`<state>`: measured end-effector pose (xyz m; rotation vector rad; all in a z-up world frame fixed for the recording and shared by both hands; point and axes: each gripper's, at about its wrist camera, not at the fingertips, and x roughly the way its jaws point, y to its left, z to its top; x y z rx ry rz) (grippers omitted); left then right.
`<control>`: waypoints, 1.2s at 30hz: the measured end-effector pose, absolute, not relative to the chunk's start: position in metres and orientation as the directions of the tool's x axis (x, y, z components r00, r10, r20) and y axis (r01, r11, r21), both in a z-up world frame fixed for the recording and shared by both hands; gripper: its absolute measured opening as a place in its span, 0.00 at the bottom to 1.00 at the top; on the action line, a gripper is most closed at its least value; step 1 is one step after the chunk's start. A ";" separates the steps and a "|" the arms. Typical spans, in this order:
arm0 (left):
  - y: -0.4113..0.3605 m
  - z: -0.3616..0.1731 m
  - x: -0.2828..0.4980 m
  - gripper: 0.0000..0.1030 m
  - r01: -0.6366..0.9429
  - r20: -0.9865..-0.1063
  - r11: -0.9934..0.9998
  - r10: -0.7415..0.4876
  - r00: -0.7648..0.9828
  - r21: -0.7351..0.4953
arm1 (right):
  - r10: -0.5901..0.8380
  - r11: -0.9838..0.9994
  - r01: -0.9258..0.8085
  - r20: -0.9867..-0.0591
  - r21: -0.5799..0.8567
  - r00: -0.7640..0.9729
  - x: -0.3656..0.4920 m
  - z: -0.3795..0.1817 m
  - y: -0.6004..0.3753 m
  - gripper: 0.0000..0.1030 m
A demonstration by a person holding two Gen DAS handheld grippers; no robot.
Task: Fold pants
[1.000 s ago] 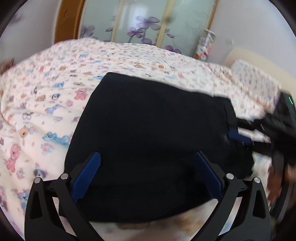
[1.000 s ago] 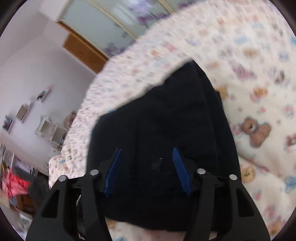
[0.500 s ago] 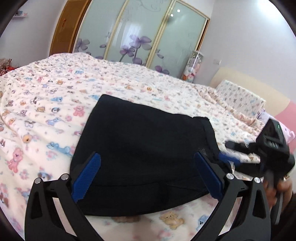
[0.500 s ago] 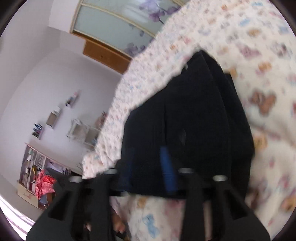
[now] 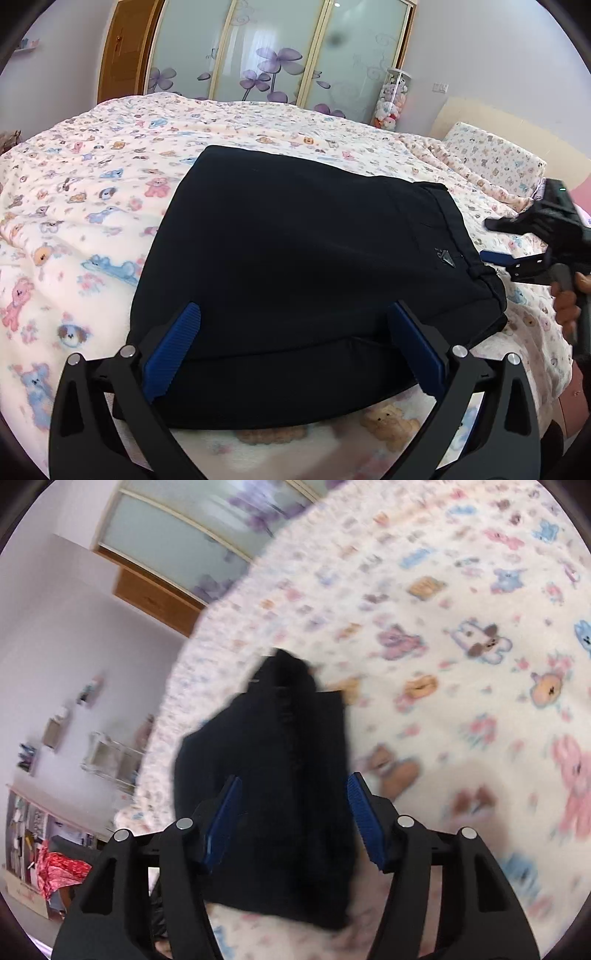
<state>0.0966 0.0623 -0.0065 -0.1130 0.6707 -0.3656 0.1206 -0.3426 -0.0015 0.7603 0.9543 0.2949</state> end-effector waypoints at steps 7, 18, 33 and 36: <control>0.063 -0.006 0.098 0.98 0.295 -0.585 0.930 -0.367 0.723 -0.219 | 0.663 0.655 0.042 -0.600 0.754 0.448 0.139 -0.028 -0.330 0.60; 0.065 -0.006 0.096 0.98 0.293 -0.584 0.931 -0.365 0.725 -0.219 | 0.790 0.545 -0.126 -0.458 0.829 0.409 0.137 -0.026 -0.315 0.66; 0.085 0.012 0.099 0.98 0.289 -0.570 0.889 -0.451 0.687 -0.356 | 0.761 0.589 -0.201 -0.455 0.782 0.462 0.124 -0.003 -0.303 0.37; 0.118 0.038 0.117 0.98 0.271 -0.525 0.846 -0.505 0.685 -0.460 | 0.753 0.606 -0.224 -0.460 0.763 0.470 0.124 0.005 -0.296 0.37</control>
